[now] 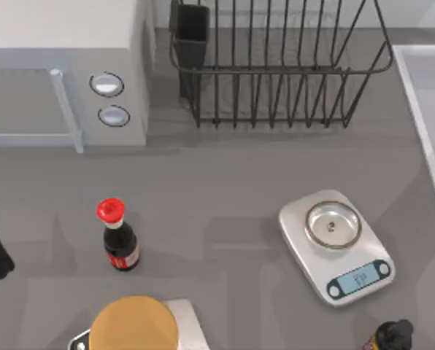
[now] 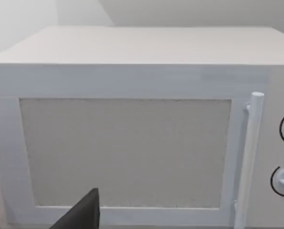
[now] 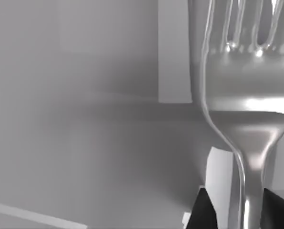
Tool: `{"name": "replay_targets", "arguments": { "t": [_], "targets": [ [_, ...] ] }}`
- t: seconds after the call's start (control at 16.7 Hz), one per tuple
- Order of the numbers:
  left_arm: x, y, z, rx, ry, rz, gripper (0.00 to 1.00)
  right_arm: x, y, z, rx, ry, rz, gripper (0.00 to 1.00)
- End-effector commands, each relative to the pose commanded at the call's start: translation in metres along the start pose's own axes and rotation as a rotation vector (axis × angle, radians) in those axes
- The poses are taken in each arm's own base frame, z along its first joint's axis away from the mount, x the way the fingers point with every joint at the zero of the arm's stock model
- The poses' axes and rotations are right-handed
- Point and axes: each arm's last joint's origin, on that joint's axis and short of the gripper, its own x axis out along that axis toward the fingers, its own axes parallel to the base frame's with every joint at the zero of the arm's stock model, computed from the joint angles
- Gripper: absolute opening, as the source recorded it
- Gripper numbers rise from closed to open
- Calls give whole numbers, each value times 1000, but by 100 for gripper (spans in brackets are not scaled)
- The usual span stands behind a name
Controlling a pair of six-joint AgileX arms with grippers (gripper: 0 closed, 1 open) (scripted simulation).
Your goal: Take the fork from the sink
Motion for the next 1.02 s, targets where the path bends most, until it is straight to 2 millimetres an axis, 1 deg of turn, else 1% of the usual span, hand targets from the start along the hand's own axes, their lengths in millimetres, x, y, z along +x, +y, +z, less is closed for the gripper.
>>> {"name": "replay_targets", "arguments": {
  "t": [0.36, 0.42, 0.54, 0.66, 0.78, 1.02],
  "targets": [
    [0, 0, 0, 0, 0, 0, 100, 0, 0, 0, 0, 0, 0, 0],
    [0, 0, 0, 0, 0, 0, 100, -23, 0, 5, 9, -45, 0, 0],
    [0, 0, 0, 0, 0, 0, 100, -28, 0, 6, 9, -47, -1, 0],
    [0, 0, 0, 0, 0, 0, 100, -46, -2, 10, 9, -50, -2, 0],
    [0, 0, 0, 0, 0, 0, 100, -74, -3, 13, 9, -43, 0, 0],
    [0, 0, 0, 0, 0, 0, 100, -140, -1, 9, 9, -27, 6, 0]
  ]
}}
